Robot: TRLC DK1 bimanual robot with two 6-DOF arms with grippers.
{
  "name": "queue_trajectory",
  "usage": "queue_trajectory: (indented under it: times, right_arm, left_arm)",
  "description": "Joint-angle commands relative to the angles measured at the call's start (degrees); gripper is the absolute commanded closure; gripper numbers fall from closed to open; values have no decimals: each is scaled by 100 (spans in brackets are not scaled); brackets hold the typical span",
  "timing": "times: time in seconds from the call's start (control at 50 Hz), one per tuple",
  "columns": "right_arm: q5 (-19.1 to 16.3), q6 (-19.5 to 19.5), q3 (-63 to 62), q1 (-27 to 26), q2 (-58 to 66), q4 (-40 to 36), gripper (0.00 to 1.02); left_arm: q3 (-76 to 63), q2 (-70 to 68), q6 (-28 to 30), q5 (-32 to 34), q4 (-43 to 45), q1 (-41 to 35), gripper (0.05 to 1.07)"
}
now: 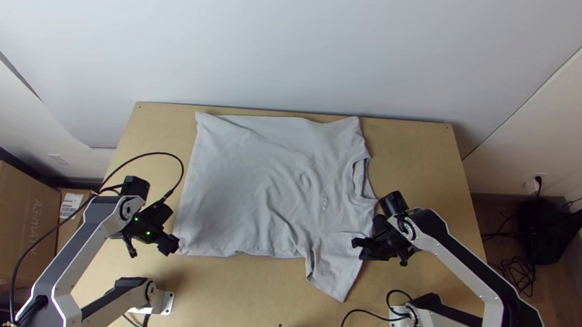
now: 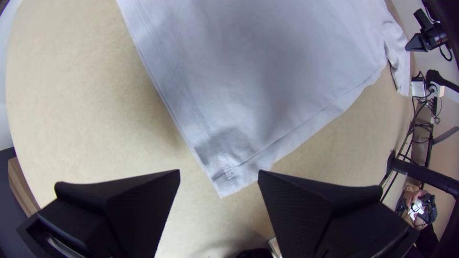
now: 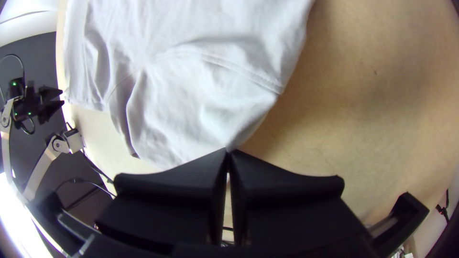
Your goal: Fold the t-shirt
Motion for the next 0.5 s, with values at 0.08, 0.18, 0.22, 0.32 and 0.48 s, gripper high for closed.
queue_trajectory:
  times: [0.08, 0.18, 0.22, 0.32, 0.48]
  right_arm:
    - [35, -53, 192, -57, -161, -171, 100]
    - [35, -53, 183, -57, -161, -171, 100]
    - [35, -44, 183, -57, -161, -171, 100]
    - [35, -44, 210, -57, -170, -180, 100]
    - [53, -44, 306, -206, -222, -276, 100]
  left_arm:
    - [-257, 186, -103, 104, 162, -152, 29]
    - [-301, 301, -103, 113, 179, -161, 34]
    - [-353, 301, -77, 148, 215, -178, 47]
    - [-406, 195, -33, 183, 311, -187, 81]
    - [-248, 37, -24, 201, 452, -20, 104]
